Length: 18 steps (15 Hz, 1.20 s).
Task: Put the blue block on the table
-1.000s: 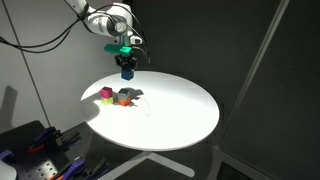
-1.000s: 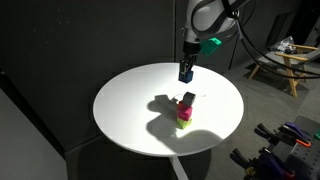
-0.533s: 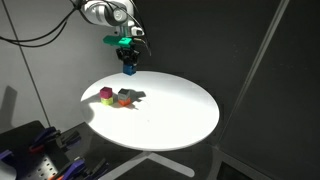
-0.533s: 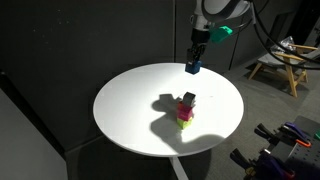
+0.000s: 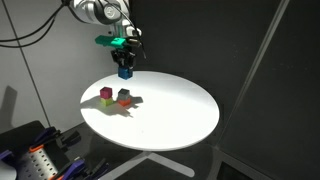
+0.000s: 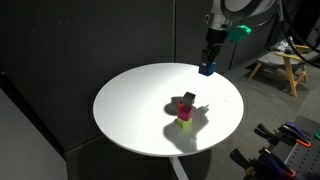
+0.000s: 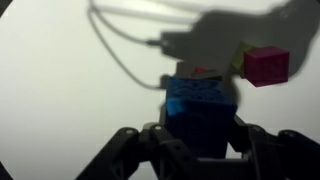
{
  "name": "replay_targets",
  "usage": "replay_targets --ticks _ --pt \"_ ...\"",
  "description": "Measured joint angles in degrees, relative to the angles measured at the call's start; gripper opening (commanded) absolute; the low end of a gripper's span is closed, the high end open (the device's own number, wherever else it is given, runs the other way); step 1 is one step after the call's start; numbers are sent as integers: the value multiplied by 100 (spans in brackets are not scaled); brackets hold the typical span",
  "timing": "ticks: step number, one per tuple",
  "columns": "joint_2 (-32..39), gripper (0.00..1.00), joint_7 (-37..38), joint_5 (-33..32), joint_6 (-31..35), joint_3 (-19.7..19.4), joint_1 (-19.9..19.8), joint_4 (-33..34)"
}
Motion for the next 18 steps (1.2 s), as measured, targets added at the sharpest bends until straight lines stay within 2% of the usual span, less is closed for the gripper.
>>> replay_targets --ticks 5,11,18 --pt "-233 29 123 -133 195 -188 -242 -439" --pt "-240 29 256 -316 453 -419 -522 -626" --pt "-215 29 345 -325 525 -502 -576 -705"
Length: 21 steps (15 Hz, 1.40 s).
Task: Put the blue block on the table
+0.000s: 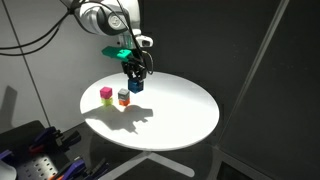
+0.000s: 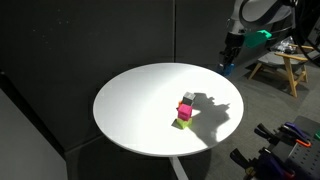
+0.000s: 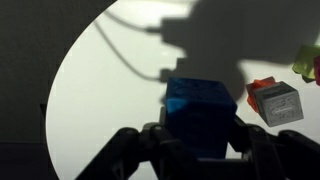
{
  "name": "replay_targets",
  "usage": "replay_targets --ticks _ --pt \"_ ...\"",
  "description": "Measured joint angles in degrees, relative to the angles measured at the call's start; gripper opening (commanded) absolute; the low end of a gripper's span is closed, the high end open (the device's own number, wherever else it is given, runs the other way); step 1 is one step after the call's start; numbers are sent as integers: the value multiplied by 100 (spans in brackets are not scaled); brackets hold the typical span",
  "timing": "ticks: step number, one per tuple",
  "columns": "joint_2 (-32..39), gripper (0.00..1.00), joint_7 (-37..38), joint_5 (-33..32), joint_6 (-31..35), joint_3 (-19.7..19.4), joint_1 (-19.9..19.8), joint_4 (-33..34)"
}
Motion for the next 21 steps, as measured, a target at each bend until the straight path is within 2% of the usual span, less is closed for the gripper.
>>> replay_targets --ticks 2,3,15,16,21 --pt "5 29 2 0 6 -1 0 -19" --pt "6 54 2 0 7 -1 0 -28" --pt "42 54 1 0 7 0 2 -34" --pt "42 29 1 0 7 0 2 -34" --pt "82 29 1 0 7 -1 2 -41"
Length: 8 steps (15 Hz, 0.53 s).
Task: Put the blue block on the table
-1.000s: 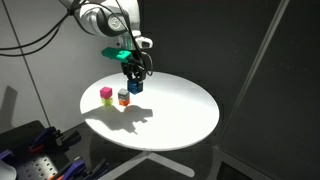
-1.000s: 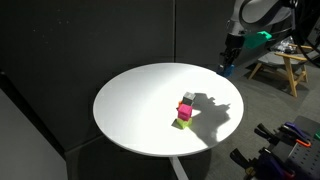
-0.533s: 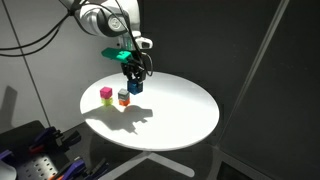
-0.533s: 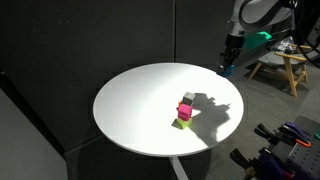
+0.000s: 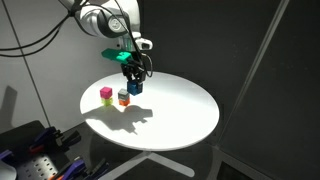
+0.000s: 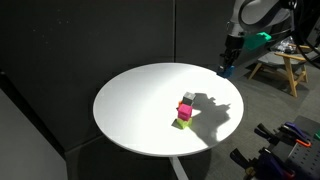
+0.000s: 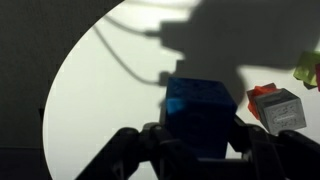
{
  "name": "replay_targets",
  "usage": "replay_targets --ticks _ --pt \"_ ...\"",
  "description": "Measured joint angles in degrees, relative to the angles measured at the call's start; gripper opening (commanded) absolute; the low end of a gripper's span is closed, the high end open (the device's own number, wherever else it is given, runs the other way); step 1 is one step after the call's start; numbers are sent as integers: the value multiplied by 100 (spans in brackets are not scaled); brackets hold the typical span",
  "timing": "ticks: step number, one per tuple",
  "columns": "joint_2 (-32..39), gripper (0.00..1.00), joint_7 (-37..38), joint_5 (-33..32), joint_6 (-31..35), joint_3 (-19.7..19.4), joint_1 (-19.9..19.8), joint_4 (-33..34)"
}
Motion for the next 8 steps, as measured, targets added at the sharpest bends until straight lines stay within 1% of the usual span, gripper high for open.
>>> replay_targets --ticks 3,8 --pt "71 29 -7 0 93 -44 -5 -37" --pt "361 29 -40 0 502 -165 -106 -89"
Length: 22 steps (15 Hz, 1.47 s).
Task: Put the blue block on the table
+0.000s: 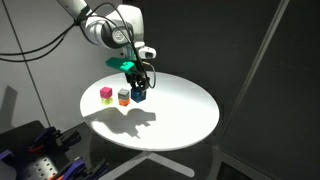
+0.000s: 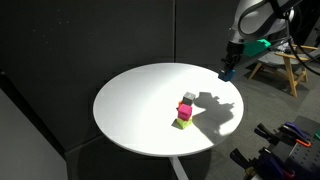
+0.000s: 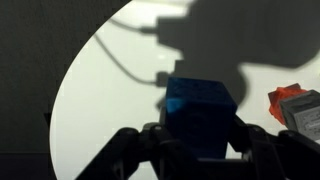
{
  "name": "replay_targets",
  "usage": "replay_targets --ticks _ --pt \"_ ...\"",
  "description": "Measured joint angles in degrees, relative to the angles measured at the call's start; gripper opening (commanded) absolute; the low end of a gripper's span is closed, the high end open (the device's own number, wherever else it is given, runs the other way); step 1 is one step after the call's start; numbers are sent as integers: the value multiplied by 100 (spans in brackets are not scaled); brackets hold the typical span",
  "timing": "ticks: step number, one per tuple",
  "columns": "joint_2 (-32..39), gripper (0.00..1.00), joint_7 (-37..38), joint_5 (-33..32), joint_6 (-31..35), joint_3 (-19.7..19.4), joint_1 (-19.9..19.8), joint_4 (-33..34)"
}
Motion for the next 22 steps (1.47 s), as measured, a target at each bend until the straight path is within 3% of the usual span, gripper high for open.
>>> replay_targets --ticks 12,22 --pt "1121 29 -275 12 891 -85 -140 -33" --pt "1768 29 -293 12 1137 -85 -145 -31"
